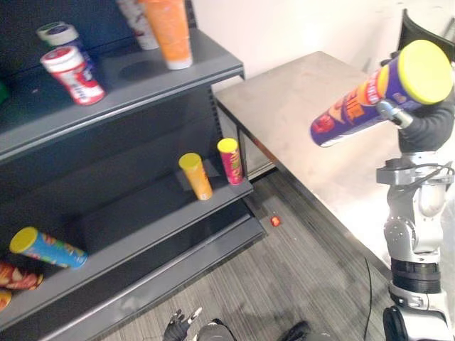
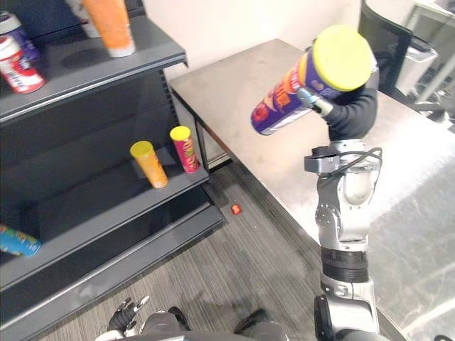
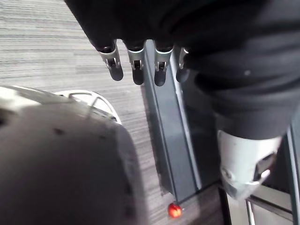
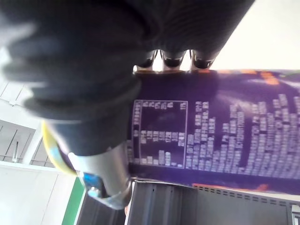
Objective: Put the gum and the chips on the shelf.
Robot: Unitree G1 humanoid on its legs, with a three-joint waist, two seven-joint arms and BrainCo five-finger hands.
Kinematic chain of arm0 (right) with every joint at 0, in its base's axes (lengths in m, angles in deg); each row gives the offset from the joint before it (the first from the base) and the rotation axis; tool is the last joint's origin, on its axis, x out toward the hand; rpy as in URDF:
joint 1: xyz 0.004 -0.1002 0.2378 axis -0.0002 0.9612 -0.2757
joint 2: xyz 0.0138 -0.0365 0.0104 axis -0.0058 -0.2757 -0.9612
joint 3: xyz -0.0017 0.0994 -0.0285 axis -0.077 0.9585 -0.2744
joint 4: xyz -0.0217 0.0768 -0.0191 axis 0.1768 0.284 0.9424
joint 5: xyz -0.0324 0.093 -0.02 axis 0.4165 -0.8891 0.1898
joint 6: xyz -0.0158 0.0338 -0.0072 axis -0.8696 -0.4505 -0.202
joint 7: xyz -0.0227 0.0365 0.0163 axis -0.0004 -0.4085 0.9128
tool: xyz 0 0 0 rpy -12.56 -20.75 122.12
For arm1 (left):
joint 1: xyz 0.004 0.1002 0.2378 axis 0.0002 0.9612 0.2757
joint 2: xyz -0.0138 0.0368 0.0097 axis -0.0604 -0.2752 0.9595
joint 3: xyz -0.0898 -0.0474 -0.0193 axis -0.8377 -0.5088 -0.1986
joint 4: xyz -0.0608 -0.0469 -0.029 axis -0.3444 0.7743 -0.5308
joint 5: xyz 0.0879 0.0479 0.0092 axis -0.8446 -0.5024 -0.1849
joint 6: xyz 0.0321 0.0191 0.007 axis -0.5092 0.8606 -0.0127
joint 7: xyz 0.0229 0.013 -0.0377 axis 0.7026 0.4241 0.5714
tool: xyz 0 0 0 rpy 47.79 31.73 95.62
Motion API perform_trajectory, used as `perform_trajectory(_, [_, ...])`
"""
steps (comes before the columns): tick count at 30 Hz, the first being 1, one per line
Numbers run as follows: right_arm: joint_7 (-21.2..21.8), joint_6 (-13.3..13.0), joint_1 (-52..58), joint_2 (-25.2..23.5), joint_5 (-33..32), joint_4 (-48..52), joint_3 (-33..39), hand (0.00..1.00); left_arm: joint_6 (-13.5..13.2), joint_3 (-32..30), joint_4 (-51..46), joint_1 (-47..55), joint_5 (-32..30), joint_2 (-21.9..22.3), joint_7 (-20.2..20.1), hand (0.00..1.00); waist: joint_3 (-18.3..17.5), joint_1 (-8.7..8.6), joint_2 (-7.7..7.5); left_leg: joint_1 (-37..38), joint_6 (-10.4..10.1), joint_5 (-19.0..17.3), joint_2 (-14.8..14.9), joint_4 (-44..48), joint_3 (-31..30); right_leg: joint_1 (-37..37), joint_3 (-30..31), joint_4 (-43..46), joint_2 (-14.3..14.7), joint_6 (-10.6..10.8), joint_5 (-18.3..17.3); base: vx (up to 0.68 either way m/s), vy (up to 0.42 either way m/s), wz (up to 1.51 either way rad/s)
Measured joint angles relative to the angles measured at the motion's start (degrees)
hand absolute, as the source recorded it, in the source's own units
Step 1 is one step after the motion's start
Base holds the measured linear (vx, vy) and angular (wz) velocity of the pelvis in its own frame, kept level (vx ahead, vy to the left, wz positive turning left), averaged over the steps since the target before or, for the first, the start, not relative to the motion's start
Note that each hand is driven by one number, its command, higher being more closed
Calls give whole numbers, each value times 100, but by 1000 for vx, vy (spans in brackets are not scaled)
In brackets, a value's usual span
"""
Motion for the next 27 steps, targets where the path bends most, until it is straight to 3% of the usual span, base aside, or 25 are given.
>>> perform_trajectory(1, [-1,0,41,4,0,17,19,100,0,-6,0,52,-3,1,-1,0,1,-27,-19,43,-65,-39,-45,16,2,31,-88,12,-40,48,-5,-78,112,75])
perform_trajectory(3, [-3,-2,105,6,0,80,108,100,-1,-4,-1,89,-23,7,-20,0,-93,-117,103,96,-293,-157,-163,-332,-3,9,-313,111,-108,113,18,-103,186,71])
perform_trajectory(4, [-16,-8,202,-18,3,83,172,100,-6,-57,-7,28,-63,-67,-13,0,-79,-100,13,91,-398,-133,-351,-734,2,-65,-443,213,-244,181,70,-124,228,46])
perform_trajectory(7, [-15,0,358,-21,28,93,216,100,0,-98,7,60,-165,-147,0,0,-114,-104,-196,40,-333,-48,-615,-1112,-118,-108,-590,227,-383,197,219,-91,182,37])
perform_trajectory(10, [-101,-5,522,-62,69,124,341,100,-2,-86,7,33,-481,-229,0,0,-110,-110,-299,28,-239,68,-838,-1337,-160,-107,-741,351,-586,194,322,-36,181,31])
perform_trajectory(15, [-242,-5,623,-291,260,125,404,100,-4,-190,4,35,-499,-409,-3,0,-82,-64,-401,56,-227,185,-953,-1610,-149,-108,-726,172,-513,203,456,-16,86,2])
perform_trajectory(22, [-135,-2,704,-445,277,124,356,100,-2,-401,-3,24,-478,-384,-92,0,-68,26,-424,176,-221,444,-997,-2004,-134,-107,-710,-11,-332,218,495,33,2,-1])
perform_trajectory(27, [-43,5,712,-591,276,86,-342,100,-7,-387,-21,-31,-261,-334,-119,0,17,101,-524,-219,-203,45,-755,-1157,-366,-23,-748,-51,-350,268,530,49,-4,20])
